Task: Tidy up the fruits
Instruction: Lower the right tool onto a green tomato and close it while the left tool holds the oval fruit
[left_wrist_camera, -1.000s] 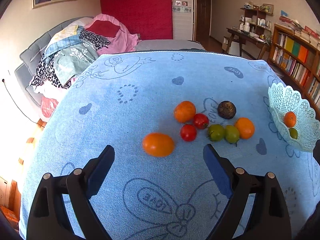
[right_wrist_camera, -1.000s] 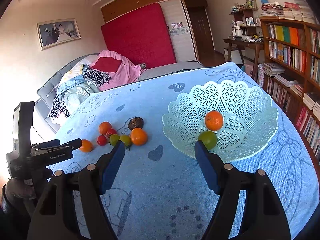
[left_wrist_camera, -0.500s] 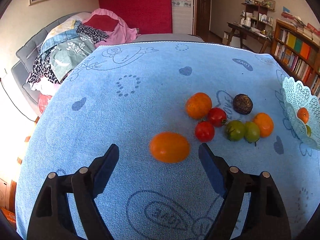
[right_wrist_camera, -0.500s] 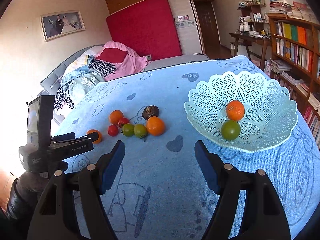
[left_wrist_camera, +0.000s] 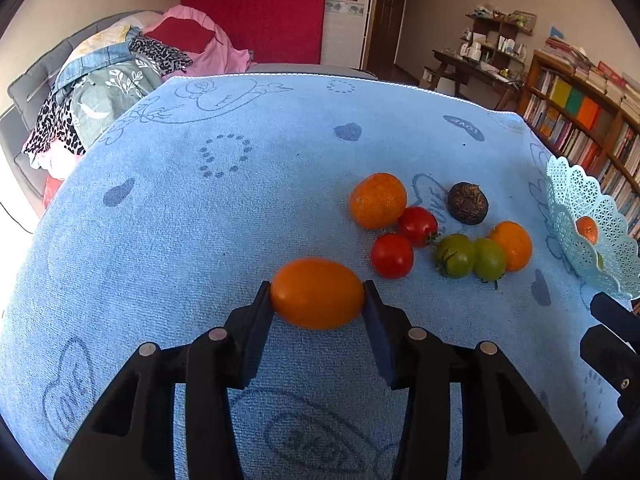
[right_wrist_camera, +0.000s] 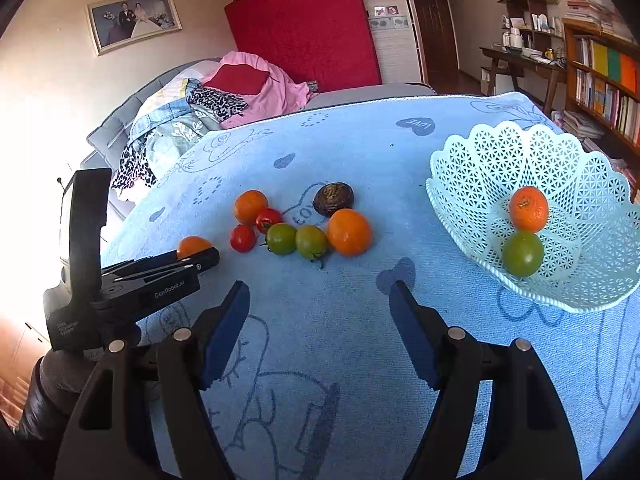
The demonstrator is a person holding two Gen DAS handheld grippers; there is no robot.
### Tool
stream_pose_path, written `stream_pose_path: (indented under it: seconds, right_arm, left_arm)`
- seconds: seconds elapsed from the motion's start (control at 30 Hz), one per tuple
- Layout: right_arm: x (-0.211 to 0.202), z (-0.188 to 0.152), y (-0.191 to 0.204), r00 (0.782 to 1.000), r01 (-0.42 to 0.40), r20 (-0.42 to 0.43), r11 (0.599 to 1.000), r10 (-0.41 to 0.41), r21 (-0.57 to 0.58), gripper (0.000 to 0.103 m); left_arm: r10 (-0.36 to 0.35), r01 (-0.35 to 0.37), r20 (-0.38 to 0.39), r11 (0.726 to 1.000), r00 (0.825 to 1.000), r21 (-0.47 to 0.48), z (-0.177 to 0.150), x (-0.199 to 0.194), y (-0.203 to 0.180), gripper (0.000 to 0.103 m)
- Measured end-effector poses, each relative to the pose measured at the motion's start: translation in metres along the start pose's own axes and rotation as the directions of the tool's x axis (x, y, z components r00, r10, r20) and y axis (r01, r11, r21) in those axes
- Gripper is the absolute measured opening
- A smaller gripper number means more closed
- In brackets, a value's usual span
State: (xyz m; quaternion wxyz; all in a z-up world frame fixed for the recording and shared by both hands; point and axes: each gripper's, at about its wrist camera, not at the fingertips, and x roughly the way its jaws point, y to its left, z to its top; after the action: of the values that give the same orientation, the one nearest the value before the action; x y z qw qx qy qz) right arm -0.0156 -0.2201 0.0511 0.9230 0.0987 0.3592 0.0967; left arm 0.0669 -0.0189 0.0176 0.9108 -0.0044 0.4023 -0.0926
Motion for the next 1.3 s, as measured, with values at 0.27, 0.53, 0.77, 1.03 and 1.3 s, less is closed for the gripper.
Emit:
stream_pose_path:
  seconds: [0.27,0.53,0.77,1.03,1.3]
  right_arm:
    - [0.025,0.008,0.002,0.999,-0.015,-0.042,1.0,0.015,0.002,0.06]
    - [0.049,0.02,0.007,0.998,-0.024,-0.064,1.0,0.024,0.001,0.048]
    - [0.071,0.025,0.009,0.997,-0.004,-0.082,1.0,0.003,-0.013,0.036]
    - [0.084,0.028,0.007,0.996,0.017,-0.086,1.0,-0.018,-0.017,0.032]
    - [0.088,0.027,0.004,0.996,0.016,-0.091,1.0,-0.017,-0.01,0.028]
  left_arm:
    - [0.033,-0.034,0.064,0.999,0.997,0.003,-0.003,-0.011,-0.003,0.045]
    - [0.038,-0.036,0.078,0.999,0.996,-0.03,-0.004,-0.014,0.002,0.045]
    - [0.027,-0.023,0.084,0.999,0.996,-0.038,-0.005,-0.015,0.001,0.045]
    - [0.017,-0.014,0.086,0.999,0.996,-0.039,-0.005,-0.015,0.002,0.045]
    - [0.018,-0.016,0.09,0.999,0.996,-0.033,-0.005,-0.016,0.001,0.045]
